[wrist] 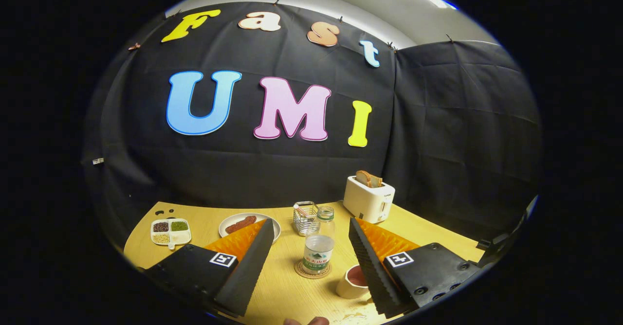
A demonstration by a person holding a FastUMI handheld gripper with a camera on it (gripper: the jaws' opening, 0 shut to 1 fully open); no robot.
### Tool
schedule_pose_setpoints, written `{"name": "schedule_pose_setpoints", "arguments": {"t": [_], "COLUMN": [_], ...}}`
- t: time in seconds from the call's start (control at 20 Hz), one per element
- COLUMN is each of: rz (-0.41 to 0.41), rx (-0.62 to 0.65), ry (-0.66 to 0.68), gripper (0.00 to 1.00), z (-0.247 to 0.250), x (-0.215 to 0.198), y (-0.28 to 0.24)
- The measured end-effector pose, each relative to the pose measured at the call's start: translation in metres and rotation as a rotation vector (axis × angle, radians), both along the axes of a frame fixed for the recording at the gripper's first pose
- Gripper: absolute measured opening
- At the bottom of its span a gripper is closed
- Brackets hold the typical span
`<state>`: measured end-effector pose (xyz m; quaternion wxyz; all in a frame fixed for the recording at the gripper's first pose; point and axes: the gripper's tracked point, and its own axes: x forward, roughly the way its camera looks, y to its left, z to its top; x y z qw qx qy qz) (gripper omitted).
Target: Take the bottle from table, then pour the juice into the cup, finally place the bottle on the coaster
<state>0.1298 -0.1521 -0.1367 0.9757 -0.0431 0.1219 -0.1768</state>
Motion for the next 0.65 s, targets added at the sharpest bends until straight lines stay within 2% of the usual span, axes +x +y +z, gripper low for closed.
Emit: {"name": "schedule_pose_setpoints", "arguments": {"t": [0.65], "rz": [0.007], "rx": [0.025], "ry": [-0.045], "gripper": [0.97], "z": [0.026], "x": [-0.007], "y": [-0.004]}}
